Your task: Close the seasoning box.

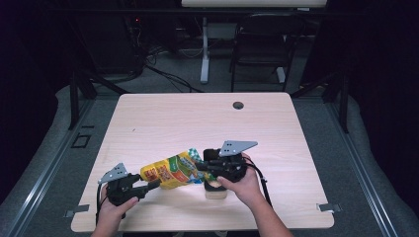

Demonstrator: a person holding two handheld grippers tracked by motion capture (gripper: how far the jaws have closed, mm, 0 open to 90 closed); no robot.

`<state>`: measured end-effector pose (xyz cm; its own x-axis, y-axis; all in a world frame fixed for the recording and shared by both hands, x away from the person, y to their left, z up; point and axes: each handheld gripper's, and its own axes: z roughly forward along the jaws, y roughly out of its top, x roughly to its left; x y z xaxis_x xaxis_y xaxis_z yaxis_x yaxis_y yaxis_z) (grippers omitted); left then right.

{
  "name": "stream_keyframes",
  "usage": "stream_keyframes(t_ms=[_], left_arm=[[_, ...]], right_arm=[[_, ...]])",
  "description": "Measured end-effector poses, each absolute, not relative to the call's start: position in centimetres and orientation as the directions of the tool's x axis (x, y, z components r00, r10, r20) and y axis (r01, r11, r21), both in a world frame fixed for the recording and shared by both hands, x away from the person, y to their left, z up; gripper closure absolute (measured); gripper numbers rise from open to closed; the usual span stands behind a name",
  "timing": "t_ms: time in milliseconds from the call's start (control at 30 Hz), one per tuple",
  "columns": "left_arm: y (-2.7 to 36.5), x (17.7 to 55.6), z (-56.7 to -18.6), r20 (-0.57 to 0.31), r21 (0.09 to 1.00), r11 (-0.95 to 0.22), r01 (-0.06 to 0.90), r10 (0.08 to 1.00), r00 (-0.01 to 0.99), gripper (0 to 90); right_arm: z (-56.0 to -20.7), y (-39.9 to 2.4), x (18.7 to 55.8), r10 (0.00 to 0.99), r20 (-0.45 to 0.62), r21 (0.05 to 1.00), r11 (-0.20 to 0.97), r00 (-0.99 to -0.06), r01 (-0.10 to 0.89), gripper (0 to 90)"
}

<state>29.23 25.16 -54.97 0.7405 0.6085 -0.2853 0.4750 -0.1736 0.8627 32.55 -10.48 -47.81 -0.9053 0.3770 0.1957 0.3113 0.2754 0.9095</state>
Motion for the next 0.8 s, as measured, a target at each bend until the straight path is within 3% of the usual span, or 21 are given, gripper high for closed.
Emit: stream_keyframes(t_ms=[800], left_arm=[[26.9, 29.3, -54.7, -0.281, 0.876, -0.108, 0.469, 0.675, 0.682, 48.1]], right_arm=[[-47.2, -10.5, 32.5, 0.384, 0.170, 0.915, 0.280, -0.908, 0.290, 90.0]])
